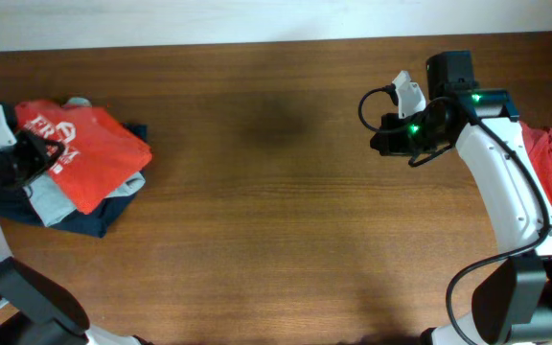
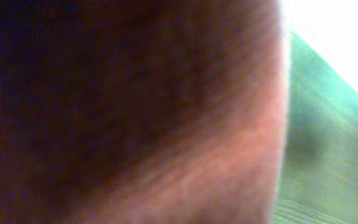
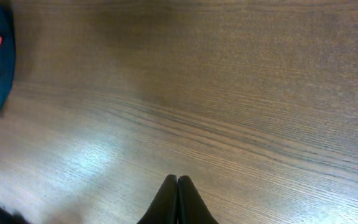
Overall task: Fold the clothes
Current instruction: 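Release the shirt on the stack and press it flat with the left gripper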
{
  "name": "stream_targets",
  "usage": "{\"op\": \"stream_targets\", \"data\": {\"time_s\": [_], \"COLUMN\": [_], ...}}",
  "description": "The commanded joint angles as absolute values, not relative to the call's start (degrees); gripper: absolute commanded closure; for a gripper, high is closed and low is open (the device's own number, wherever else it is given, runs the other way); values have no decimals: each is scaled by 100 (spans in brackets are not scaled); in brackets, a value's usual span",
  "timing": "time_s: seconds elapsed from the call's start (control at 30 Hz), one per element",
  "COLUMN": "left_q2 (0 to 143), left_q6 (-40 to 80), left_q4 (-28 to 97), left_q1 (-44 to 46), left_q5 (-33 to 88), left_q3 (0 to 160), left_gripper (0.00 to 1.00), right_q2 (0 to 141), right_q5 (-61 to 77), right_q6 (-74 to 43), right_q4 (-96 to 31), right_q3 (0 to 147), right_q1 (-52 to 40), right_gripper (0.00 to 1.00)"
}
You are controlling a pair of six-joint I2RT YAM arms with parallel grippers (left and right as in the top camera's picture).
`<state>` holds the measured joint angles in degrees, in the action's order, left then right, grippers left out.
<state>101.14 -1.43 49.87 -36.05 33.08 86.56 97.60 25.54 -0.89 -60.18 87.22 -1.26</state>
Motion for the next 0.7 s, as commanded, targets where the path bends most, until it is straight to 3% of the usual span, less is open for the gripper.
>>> {"op": "stream_targets", "data": {"time_s": [0.0, 0.07, 0.1, 0.17, 0.33, 0.6, 0.67], "left_q2": [10235, 10243, 10243, 10243, 10243, 10237, 10219], "left_q6": [-440, -440, -443, -443, -434, -331, -373], "left_q4": [4984, 5002, 4998, 4956, 4910, 5529, 5907], "left_q1": [-3629, -3629, -3629, -3629, -3708, -4296, -4425], "left_q5": [2751, 2327, 1938, 1592, 1267, 1890, 2231], "left_q3": [8724, 8724, 8724, 8724, 8739, 9419, 9765], "left_gripper": [96, 88, 69, 50, 28, 27, 39], "right_q2": [9743, 9743, 9743, 9743, 9743, 9743, 9743], "right_q5": [2523, 2523, 2523, 2526, 2526, 2526, 2526], "right_q6": [-132, -222, -220, -222, -220, -220, -220], "right_q4": [-5977, -5981, -5986, -5988, -5992, -6077, -6073], "right_q3": [8746, 8746, 8746, 8746, 8746, 8746, 8746], "right_q1": [-148, -148, -148, -148, -148, -148, -148], "right_gripper": [96, 96, 96, 96, 96, 96, 96]}}
